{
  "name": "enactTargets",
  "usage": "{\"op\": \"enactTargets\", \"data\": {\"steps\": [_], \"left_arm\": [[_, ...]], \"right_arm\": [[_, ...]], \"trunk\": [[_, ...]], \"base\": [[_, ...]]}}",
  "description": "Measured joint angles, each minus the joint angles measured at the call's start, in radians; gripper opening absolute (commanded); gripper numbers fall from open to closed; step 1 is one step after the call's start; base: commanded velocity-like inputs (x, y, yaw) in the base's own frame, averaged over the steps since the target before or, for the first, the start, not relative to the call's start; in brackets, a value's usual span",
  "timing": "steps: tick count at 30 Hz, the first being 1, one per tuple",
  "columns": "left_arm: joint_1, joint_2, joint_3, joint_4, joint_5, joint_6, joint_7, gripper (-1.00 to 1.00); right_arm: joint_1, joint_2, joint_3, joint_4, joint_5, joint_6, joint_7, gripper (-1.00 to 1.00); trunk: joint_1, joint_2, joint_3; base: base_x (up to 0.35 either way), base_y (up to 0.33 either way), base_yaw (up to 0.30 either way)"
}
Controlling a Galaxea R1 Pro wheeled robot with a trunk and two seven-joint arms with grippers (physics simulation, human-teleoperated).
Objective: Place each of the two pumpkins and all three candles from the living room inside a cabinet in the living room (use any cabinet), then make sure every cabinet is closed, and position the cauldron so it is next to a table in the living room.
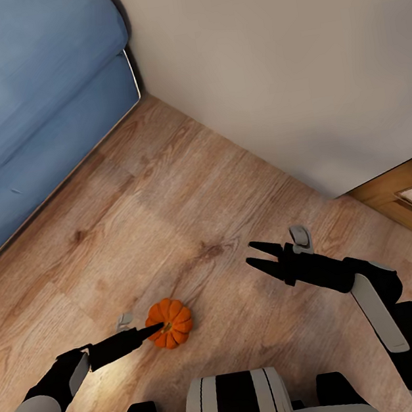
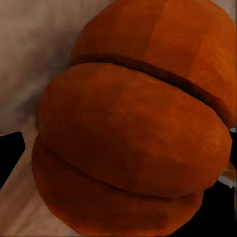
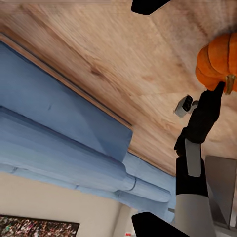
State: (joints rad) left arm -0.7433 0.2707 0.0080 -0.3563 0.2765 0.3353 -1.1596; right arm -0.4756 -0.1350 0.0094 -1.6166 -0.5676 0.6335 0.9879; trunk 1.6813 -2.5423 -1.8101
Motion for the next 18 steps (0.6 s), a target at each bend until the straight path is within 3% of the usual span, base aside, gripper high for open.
{"op": "enactTargets", "data": {"steps": [10,11,18], "left_arm": [[-0.012,-0.023,-0.004,0.005,-0.003,-0.002,-0.006,1.00],[-0.012,-0.024,-0.004,0.005,-0.003,-0.003,-0.006,-1.00],[-0.013,-0.029,-0.005,0.005,-0.006,-0.008,-0.011,-1.00]], "right_arm": [[0.000,0.000,-0.007,0.000,0.000,0.000,0.004,1.00],[0.000,0.000,-0.007,0.000,0.000,0.000,0.004,1.00],[0.000,0.000,-0.008,0.000,0.000,0.000,0.004,1.00]], "trunk": [[0.000,0.000,0.000],[0.000,0.000,0.000],[0.000,0.000,0.000]], "base": [[0.000,0.000,0.000],[0.000,0.000,0.000],[0.000,0.000,0.000]]}}
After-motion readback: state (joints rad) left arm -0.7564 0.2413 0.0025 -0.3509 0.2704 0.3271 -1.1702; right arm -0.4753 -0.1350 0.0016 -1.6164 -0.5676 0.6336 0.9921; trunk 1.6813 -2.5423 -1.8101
